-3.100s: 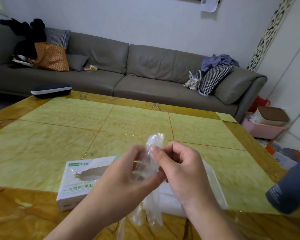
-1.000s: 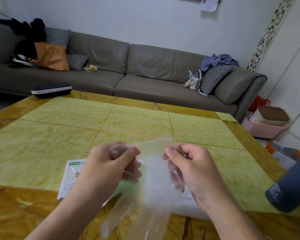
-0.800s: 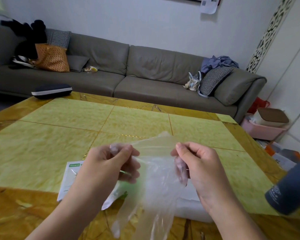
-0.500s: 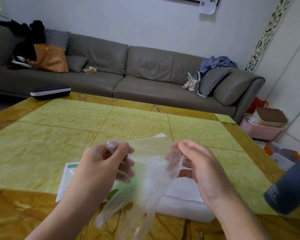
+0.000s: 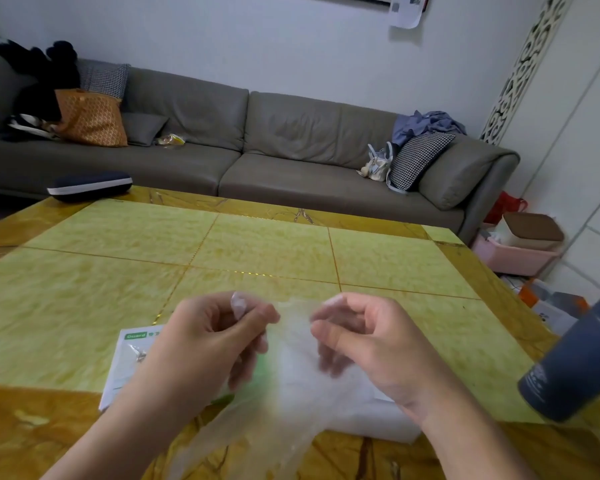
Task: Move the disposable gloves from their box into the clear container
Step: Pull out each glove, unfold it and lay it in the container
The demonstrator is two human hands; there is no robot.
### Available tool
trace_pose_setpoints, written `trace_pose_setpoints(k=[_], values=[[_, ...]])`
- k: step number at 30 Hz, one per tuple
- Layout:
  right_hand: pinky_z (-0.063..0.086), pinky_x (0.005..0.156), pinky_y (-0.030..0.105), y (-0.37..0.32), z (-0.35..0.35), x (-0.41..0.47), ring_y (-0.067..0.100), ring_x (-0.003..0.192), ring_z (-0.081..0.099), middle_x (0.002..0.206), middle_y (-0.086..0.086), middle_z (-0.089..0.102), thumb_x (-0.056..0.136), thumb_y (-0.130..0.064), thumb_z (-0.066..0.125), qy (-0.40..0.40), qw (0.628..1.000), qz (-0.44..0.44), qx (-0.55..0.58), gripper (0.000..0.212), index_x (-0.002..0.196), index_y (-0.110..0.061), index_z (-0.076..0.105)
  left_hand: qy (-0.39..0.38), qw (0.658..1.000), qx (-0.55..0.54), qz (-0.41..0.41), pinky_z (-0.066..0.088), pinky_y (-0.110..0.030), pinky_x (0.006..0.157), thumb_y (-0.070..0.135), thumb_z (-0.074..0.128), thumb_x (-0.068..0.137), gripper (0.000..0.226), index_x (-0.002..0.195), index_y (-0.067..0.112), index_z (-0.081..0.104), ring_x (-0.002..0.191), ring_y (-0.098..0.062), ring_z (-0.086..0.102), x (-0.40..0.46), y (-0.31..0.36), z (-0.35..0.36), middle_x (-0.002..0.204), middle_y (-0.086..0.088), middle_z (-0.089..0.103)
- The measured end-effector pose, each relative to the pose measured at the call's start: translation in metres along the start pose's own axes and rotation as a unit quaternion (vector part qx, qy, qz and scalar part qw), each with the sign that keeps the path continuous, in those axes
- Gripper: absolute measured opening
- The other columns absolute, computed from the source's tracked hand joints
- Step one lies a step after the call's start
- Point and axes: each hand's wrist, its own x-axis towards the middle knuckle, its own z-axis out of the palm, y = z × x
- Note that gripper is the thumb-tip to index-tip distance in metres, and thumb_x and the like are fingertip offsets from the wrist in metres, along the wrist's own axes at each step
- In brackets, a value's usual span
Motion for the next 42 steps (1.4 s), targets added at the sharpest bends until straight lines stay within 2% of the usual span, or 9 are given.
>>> trace_pose_setpoints(k=[7, 11, 15, 20, 23, 28, 33, 38, 42], values=[[0.034, 0.040, 0.023, 0.012, -0.016, 0.000, 0.019, 0.046, 0.047, 0.063, 0.008, 0.058, 0.100, -0.014, 0.069, 0.131, 0.991, 0.028, 0.025, 0.016, 0.086, -0.009, 0.072, 0.111, 0.994, -0.016, -0.001, 0.046, -0.029, 0.056, 0.024, 0.058, 0.104, 0.029, 0.085, 0.014, 0.077, 0.054, -0.018, 0.057, 0.006, -0.003, -0.007, 0.072, -0.008, 0.069], [0.037, 0.039, 0.027, 0.019, -0.042, -0.002, 0.019, 0.041, 0.048, 0.057, 0.012, 0.056, 0.101, -0.011, 0.064, 0.224, 0.974, 0.029, -0.002, 0.023, 0.081, -0.001, 0.065, 0.169, 0.940, 0.226, 0.193, 0.046, -0.019, 0.079, 0.022, 0.065, 0.097, 0.011, 0.095, 0.032, 0.070, 0.092, -0.001, 0.065, -0.007, 0.009, 0.003, 0.090, 0.017, 0.071], [0.052, 0.053, 0.035, 0.031, -0.048, -0.006, 0.020, 0.044, 0.057, 0.050, 0.011, 0.061, 0.094, -0.013, 0.053, 0.235, 0.962, 0.068, -0.124, 0.026, 0.071, -0.001, 0.058, 0.005, 0.853, 0.372, 0.366, 0.045, -0.014, 0.080, 0.019, 0.062, 0.097, 0.017, 0.108, 0.029, 0.069, 0.099, -0.002, 0.059, -0.016, 0.026, 0.041, 0.106, 0.019, 0.061], [0.040, 0.038, 0.024, 0.046, -0.046, -0.002, 0.021, 0.040, 0.060, 0.057, 0.012, 0.064, 0.098, -0.018, 0.056, 0.243, 0.942, 0.083, -0.217, 0.029, 0.073, -0.003, 0.056, -0.155, 0.795, 0.555, 0.189, 0.047, -0.032, 0.086, 0.028, 0.040, 0.106, 0.020, 0.115, 0.025, 0.057, 0.108, -0.020, 0.056, 0.003, -0.013, 0.095, 0.113, 0.005, 0.053], [0.030, 0.043, 0.029, 0.057, -0.054, 0.002, 0.023, 0.044, 0.043, 0.052, -0.002, 0.040, 0.094, -0.020, 0.065, 0.268, 0.910, 0.044, -0.314, 0.045, 0.060, -0.015, 0.035, -0.194, 0.777, 0.590, 0.106, 0.049, -0.035, 0.081, 0.028, 0.038, 0.106, 0.018, 0.108, 0.022, 0.056, 0.104, -0.022, 0.059, 0.015, -0.031, 0.100, 0.108, 0.002, 0.053], [0.051, 0.052, 0.035, 0.057, -0.061, -0.002, 0.019, 0.055, 0.055, 0.064, -0.002, 0.054, 0.098, -0.039, 0.067, 0.239, 0.858, 0.054, -0.451, 0.044, 0.065, -0.021, 0.043, -0.234, 0.775, 0.583, 0.071, 0.052, -0.037, 0.096, 0.046, 0.045, 0.105, 0.036, 0.138, 0.033, 0.047, 0.118, -0.014, 0.059, 0.030, -0.035, 0.095, 0.126, 0.012, 0.062], [0.058, 0.066, 0.038, 0.051, -0.063, -0.005, 0.026, 0.077, 0.067, 0.086, 0.000, 0.064, 0.098, -0.029, 0.062, 0.221, 0.831, 0.084, -0.503, 0.017, 0.084, -0.022, 0.055, -0.280, 0.751, 0.597, 0.030, 0.049, -0.039, 0.104, 0.069, 0.050, 0.096, 0.069, 0.156, 0.045, 0.025, 0.123, -0.013, 0.059, 0.041, -0.030, 0.095, 0.139, 0.012, 0.059], [0.045, 0.057, 0.033, 0.048, -0.057, -0.008, 0.024, 0.079, 0.067, 0.091, -0.001, 0.064, 0.097, -0.018, 0.065, 0.200, 0.810, 0.104, -0.542, 0.011, 0.098, -0.019, 0.054, -0.289, 0.731, 0.618, 0.010, 0.055, -0.035, 0.096, 0.070, 0.065, 0.086, 0.071, 0.148, 0.045, 0.041, 0.103, -0.009, 0.068, 0.049, -0.028, 0.102, 0.127, 0.014, 0.064], [0.052, 0.058, 0.031, 0.048, -0.055, -0.010, 0.021, 0.082, 0.070, 0.102, 0.001, 0.068, 0.094, -0.012, 0.071, 0.204, 0.800, 0.106, -0.554, 0.042, 0.129, -0.015, 0.049, -0.279, 0.723, 0.632, 0.023, 0.055, -0.033, 0.089, 0.059, 0.075, 0.082, 0.061, 0.136, 0.043, 0.050, 0.102, -0.012, 0.065, 0.056, -0.031, 0.105, 0.113, 0.015, 0.064]])
